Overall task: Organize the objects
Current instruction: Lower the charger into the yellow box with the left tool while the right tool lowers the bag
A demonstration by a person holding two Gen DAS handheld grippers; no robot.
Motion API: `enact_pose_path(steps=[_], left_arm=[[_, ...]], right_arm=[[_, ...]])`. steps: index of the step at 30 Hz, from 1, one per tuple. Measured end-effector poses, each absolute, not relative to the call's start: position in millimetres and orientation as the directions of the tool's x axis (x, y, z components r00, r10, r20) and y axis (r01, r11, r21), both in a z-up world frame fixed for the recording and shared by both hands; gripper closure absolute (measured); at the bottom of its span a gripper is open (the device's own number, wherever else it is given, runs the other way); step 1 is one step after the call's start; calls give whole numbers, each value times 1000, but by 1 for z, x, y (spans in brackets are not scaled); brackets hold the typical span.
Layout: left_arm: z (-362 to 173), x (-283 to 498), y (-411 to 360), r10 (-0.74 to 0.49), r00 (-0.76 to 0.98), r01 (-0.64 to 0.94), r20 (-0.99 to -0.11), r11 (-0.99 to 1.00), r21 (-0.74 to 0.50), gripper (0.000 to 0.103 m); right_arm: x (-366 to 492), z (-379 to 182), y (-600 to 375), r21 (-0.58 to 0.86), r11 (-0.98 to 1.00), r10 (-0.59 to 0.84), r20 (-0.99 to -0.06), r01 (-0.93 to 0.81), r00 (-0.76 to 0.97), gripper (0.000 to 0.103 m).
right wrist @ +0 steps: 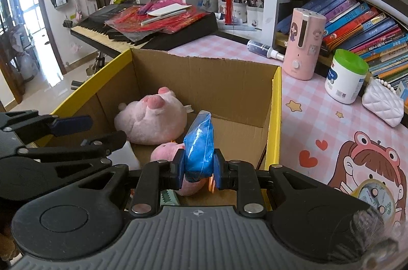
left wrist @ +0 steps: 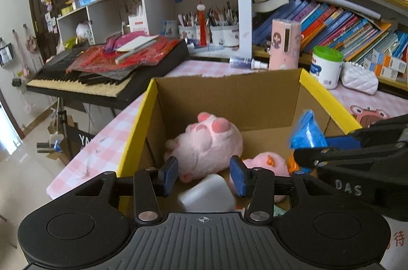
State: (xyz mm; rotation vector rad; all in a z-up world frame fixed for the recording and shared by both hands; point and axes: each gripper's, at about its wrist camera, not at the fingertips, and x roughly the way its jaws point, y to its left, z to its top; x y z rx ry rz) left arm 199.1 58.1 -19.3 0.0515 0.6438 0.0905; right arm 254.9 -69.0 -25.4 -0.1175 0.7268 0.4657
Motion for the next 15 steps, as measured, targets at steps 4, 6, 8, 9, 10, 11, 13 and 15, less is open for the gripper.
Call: enact_pose_path(steps=[4,6,8,9,10,11,13,15], left_arm=[[-10,191,60,112,822,-91,-558,994,67,50],[-6,186,62,121,833,-107,-539,993,58,47],[-2,181,64,135,840,-128,-526,991,50,46],[-1,179,65,140,841,-136,-523,990,46,45],[-1,177,66,146,841,-144,-521,989,43,44],[0,175,66,152,842,-153,-518,987,41,42],[-1,171,67,159,839,-163,-520,986,39,41],[-2,168,69,163,836,-168,-523,985,37,41]], right_arm=[[256,-26,-67,53,887,374,-666,-459,645,82],[257,-27,-64,54,885,375,-673,-463,638,82],[258,-29,-61,52,883,372,-682,-466,630,82],[259,-30,-60,50,883,370,-687,-467,626,82],[260,-31,-58,49,882,368,-693,-468,620,82],[261,-32,-57,49,882,365,-700,-468,614,82],[264,-37,-54,59,881,365,-715,-469,596,82],[266,-38,-53,64,884,362,-720,-462,592,82]])
